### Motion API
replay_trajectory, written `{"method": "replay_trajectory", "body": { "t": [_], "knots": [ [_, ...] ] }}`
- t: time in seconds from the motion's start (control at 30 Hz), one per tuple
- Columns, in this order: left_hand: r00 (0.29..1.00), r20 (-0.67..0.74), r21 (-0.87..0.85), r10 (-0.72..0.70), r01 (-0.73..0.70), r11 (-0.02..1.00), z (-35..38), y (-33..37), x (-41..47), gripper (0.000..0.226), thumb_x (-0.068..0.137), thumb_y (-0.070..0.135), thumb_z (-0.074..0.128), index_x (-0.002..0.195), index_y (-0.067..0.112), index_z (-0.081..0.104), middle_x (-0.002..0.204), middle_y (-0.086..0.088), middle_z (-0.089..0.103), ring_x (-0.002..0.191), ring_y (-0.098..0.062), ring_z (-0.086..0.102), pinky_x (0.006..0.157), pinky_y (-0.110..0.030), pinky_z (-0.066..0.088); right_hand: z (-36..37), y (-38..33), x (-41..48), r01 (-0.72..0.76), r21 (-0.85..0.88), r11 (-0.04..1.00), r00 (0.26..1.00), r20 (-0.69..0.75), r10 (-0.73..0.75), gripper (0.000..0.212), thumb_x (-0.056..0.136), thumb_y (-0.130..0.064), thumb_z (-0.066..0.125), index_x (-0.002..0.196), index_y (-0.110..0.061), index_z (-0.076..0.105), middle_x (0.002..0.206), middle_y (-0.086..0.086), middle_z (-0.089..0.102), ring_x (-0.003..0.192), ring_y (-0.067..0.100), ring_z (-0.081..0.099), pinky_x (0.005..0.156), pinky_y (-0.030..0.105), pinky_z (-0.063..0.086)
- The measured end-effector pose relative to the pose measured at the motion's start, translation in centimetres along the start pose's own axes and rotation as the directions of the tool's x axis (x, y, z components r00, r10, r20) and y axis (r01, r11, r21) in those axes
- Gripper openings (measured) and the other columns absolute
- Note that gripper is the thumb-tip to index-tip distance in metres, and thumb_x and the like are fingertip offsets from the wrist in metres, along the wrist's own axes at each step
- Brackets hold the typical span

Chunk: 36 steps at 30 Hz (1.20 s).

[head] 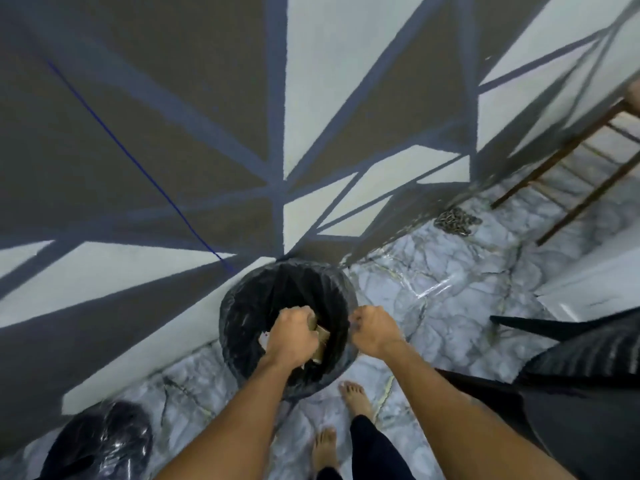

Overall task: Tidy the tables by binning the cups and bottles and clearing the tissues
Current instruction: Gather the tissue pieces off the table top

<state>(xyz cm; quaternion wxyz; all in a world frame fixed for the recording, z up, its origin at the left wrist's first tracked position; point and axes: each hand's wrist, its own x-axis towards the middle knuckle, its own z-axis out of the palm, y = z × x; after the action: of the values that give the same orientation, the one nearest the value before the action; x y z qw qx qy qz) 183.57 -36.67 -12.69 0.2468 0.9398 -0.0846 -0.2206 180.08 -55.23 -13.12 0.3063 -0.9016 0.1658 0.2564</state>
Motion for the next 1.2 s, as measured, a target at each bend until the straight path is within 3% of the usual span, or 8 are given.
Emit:
{"method": "replay_trajectory", "body": {
  "t": [0.07, 0.23, 0.33, 0.5, 0.63, 0.83, 1.03, 1.2],
  "knots": [
    [0.996, 0.025, 0.009, 0.084, -0.084, 0.996, 0.1, 2.6, -0.9, 0.025, 0.08, 0.021, 0.067, 0.105, 0.019, 0.068, 0.107, -0.002, 0.067, 0.1, -0.022, 0.06, 0.088, -0.038, 0.055, -0.7, 1.6, -2.9, -0.036, 0.019, 0.999, 0.998, -0.048, 0.037, 0.018, 0.083, -0.018, 0.057, 0.094, -0.013, 0.071, 0.098, 0.008, 0.071, 0.095, 0.029, 0.066, 0.083, 0.034, 0.056],
    [0.935, 0.152, 0.089, 0.319, -0.335, 0.938, 2.0, 10.8, -3.0, 0.036, 0.082, 0.017, 0.059, 0.117, 0.016, 0.067, 0.118, -0.004, 0.065, 0.114, -0.023, 0.058, 0.092, -0.032, 0.051, -3.8, 6.7, -10.0, -0.172, 0.131, 0.976, 0.961, -0.194, 0.195, 0.035, 0.089, -0.025, 0.059, 0.123, -0.02, 0.065, 0.125, 0.007, 0.064, 0.114, 0.026, 0.061, 0.094, 0.032, 0.05],
    [0.857, 0.259, 0.093, 0.445, -0.481, 0.872, 4.1, 16.2, -5.0, 0.042, 0.086, 0.019, 0.06, 0.128, 0.016, 0.062, 0.13, -0.006, 0.06, 0.121, -0.022, 0.055, 0.099, -0.028, 0.045, -5.4, 10.6, -14.7, -0.259, 0.2, 0.945, 0.904, -0.294, 0.31, 0.037, 0.086, -0.027, 0.057, 0.122, -0.022, 0.065, 0.125, 0.007, 0.065, 0.112, 0.026, 0.061, 0.094, 0.035, 0.052],
    [0.709, 0.404, 0.12, 0.579, -0.668, 0.734, 9.0, 23.5, -9.4, 0.042, 0.083, 0.025, 0.059, 0.124, 0.022, 0.062, 0.129, -0.001, 0.06, 0.122, -0.022, 0.055, 0.097, -0.031, 0.046, -5.9, 17.2, -23.4, -0.392, 0.324, 0.861, 0.781, -0.378, 0.498, 0.037, 0.086, -0.02, 0.056, 0.121, -0.018, 0.067, 0.122, 0.006, 0.067, 0.109, 0.026, 0.063, 0.089, 0.037, 0.055],
    [0.584, 0.511, 0.134, 0.631, -0.779, 0.612, 14.1, 28.3, -13.7, 0.044, 0.081, 0.021, 0.058, 0.124, 0.016, 0.063, 0.125, -0.007, 0.063, 0.12, -0.028, 0.057, 0.094, -0.035, 0.05, -4.3, 22.6, -30.4, -0.432, 0.469, 0.77, 0.666, -0.41, 0.623, 0.03, 0.081, -0.019, 0.057, 0.109, -0.02, 0.07, 0.112, 0.002, 0.07, 0.105, 0.027, 0.064, 0.084, 0.036, 0.055],
    [0.396, 0.591, 0.119, 0.703, -0.904, 0.41, 22.4, 34.5, -23.2, 0.039, 0.088, 0.025, 0.064, 0.126, 0.021, 0.06, 0.121, 0.002, 0.059, 0.119, -0.022, 0.05, 0.095, -0.038, 0.048, -0.9, 30.9, -41.0, -0.455, 0.607, 0.652, 0.526, -0.407, 0.747, 0.033, 0.084, -0.023, 0.059, 0.115, -0.023, 0.07, 0.12, -0.003, 0.069, 0.112, 0.02, 0.063, 0.095, 0.033, 0.052],
    [0.282, 0.614, 0.038, 0.737, -0.943, 0.329, 30.1, 39.5, -32.6, 0.043, 0.089, 0.024, 0.065, 0.131, 0.02, 0.058, 0.127, 0.003, 0.059, 0.127, -0.017, 0.045, 0.1, -0.033, 0.045, 1.3, 38.1, -50.1, -0.431, 0.708, 0.559, 0.443, -0.374, 0.815, 0.029, 0.084, -0.022, 0.06, 0.112, -0.022, 0.071, 0.114, 0.001, 0.071, 0.105, 0.023, 0.066, 0.09, 0.035, 0.055],
    [0.186, 0.667, -0.001, 0.722, -0.968, 0.251, 34.7, 43.2, -38.7, 0.038, 0.083, 0.017, 0.062, 0.121, 0.021, 0.062, 0.115, 0.002, 0.06, 0.116, -0.02, 0.05, 0.093, -0.036, 0.05, 2.2, 42.8, -55.8, -0.421, 0.762, 0.493, 0.353, -0.363, 0.862, 0.027, 0.084, -0.021, 0.062, 0.109, -0.024, 0.072, 0.108, -0.001, 0.072, 0.101, 0.021, 0.066, 0.088, 0.037, 0.056]
  ]
}}
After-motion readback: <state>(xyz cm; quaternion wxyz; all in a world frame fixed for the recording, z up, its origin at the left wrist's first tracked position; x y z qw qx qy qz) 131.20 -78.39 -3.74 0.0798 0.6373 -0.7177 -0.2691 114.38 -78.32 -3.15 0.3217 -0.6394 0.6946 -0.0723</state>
